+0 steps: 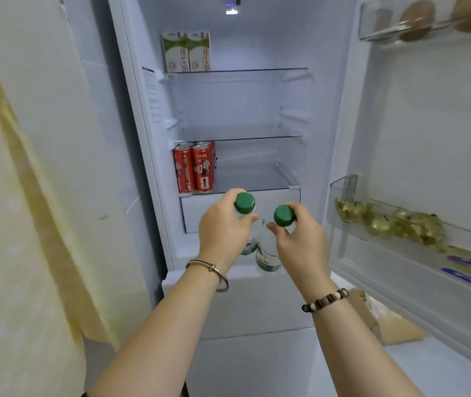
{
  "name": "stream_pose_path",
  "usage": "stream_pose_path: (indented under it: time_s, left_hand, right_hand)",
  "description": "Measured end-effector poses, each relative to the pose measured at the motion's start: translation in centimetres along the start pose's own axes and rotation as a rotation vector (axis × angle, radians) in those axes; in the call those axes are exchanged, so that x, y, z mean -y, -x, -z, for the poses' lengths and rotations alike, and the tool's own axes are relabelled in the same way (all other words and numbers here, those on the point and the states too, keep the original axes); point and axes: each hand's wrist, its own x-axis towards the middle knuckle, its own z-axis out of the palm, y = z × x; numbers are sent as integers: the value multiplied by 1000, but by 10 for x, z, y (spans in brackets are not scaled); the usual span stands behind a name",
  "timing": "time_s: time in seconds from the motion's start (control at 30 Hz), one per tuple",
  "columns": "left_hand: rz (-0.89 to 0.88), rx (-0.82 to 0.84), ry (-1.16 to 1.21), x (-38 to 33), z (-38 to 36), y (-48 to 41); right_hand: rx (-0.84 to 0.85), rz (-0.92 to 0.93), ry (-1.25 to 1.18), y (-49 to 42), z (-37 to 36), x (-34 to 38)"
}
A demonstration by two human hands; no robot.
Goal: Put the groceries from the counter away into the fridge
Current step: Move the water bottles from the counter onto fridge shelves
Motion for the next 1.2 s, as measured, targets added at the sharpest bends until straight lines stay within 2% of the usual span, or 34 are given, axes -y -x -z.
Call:
stream_pose_path:
  time_s: [0.47,0.8,0.93,1.07,1.2]
  left_hand:
    - [-223,-232,178,43,-34,-129]
    - [-389,-530,282,51,-51,-218]
    - [-407,-536,227,74,-57,-245]
    - [-319,-514,233,96,-62,-266]
    - [-349,-494,134,115,-62,-285]
  right_hand:
    - [-195,243,-166,-131,-64,-11]
    - [-434,490,-374,-221,-98,1]
    - [-493,537,-395,-240,-115,9]
    - [-550,598,-403,-256,-129,20]
    - [-518,577,-378,-278,-151,19]
